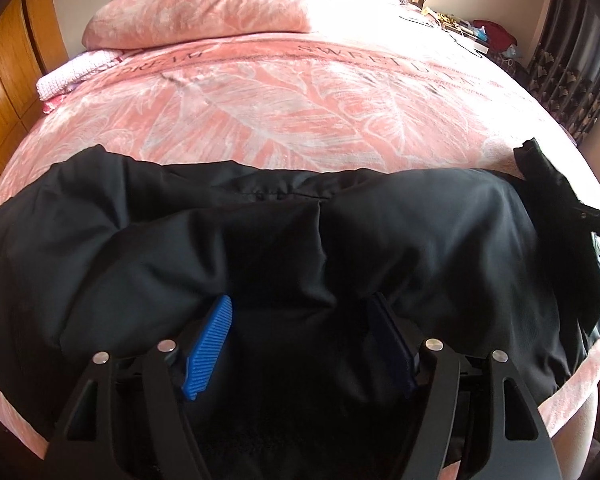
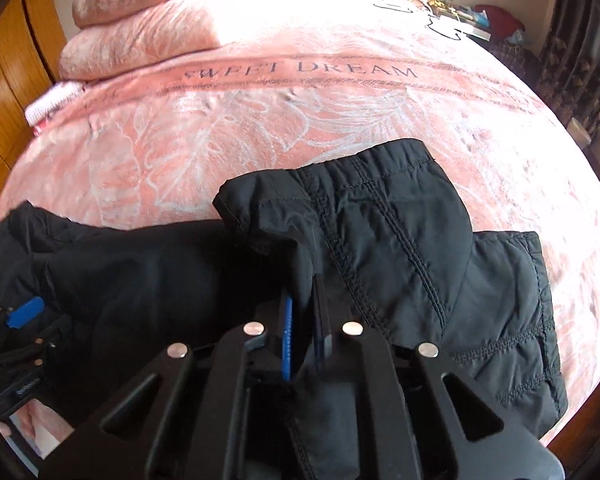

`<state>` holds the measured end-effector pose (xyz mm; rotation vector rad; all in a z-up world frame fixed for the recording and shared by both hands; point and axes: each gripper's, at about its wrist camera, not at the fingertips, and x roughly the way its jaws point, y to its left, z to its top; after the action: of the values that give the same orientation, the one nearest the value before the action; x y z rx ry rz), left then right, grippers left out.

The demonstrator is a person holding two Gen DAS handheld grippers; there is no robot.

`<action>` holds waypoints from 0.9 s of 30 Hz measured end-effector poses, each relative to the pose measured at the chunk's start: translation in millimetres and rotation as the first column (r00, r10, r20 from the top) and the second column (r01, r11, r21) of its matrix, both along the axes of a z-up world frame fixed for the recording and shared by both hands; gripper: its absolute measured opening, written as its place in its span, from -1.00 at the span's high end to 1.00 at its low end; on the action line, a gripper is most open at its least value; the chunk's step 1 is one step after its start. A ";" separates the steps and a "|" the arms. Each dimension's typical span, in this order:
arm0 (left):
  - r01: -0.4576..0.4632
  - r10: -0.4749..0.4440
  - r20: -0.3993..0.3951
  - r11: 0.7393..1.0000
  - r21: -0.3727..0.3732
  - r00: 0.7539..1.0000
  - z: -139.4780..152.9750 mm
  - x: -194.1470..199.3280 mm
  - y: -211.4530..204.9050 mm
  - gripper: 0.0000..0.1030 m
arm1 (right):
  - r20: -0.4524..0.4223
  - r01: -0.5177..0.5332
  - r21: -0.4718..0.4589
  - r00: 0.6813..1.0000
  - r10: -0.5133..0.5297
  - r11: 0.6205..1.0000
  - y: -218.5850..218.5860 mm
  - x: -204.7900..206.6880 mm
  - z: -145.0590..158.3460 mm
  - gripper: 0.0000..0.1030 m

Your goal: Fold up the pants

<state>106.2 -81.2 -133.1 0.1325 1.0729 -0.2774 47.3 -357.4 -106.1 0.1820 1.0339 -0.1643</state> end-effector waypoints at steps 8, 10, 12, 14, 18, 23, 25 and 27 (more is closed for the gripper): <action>-0.005 0.005 0.000 1.000 0.014 1.000 0.2 -1.1 -3.4 -0.42 | 0.114 0.219 0.141 0.965 -0.236 0.965 -87.3 -97.2 36.0 0.75; -0.006 0.006 -0.001 1.000 0.019 1.000 0.3 -2.0 -3.8 -0.42 | 0.081 0.285 0.071 0.953 -0.291 0.956 -105.6 -119.5 30.6 0.48; -0.011 0.011 -0.004 1.000 0.020 1.000 1.3 -2.8 -4.3 -0.42 | 0.040 0.338 0.021 0.940 -0.339 0.941 -123.5 -139.1 18.0 0.36; -0.018 0.018 -0.011 1.000 0.015 1.000 3.5 -3.7 -3.7 -0.42 | -0.009 0.365 0.065 0.931 -0.366 0.929 -141.9 -156.3 1.8 0.35; -0.029 0.028 -0.034 0.999 -0.034 0.999 9.8 -9.2 0.3 -0.42 | 0.018 0.365 0.292 0.922 -0.387 0.884 -169.2 -183.1 -15.0 0.17; -0.012 0.010 -0.042 0.999 -0.049 0.999 16.0 -20.9 -2.1 -0.42 | 0.041 0.353 0.402 0.915 -0.402 0.845 -180.6 -181.5 -17.3 0.42; -0.001 -0.001 -0.037 0.999 -0.049 0.999 18.7 -25.2 -4.5 -0.42 | 0.014 0.349 0.387 0.923 -0.384 0.854 -179.7 -173.8 -15.9 0.70; 0.009 -0.011 -0.039 0.999 -0.048 0.999 20.0 -28.2 -6.4 -0.42 | -0.004 0.354 0.365 0.925 -0.379 0.861 -176.7 -173.9 -11.3 0.75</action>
<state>78.0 -87.6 -113.1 0.0904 1.1040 -0.3156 -126.6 -534.1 -117.4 0.7190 0.9460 -0.3121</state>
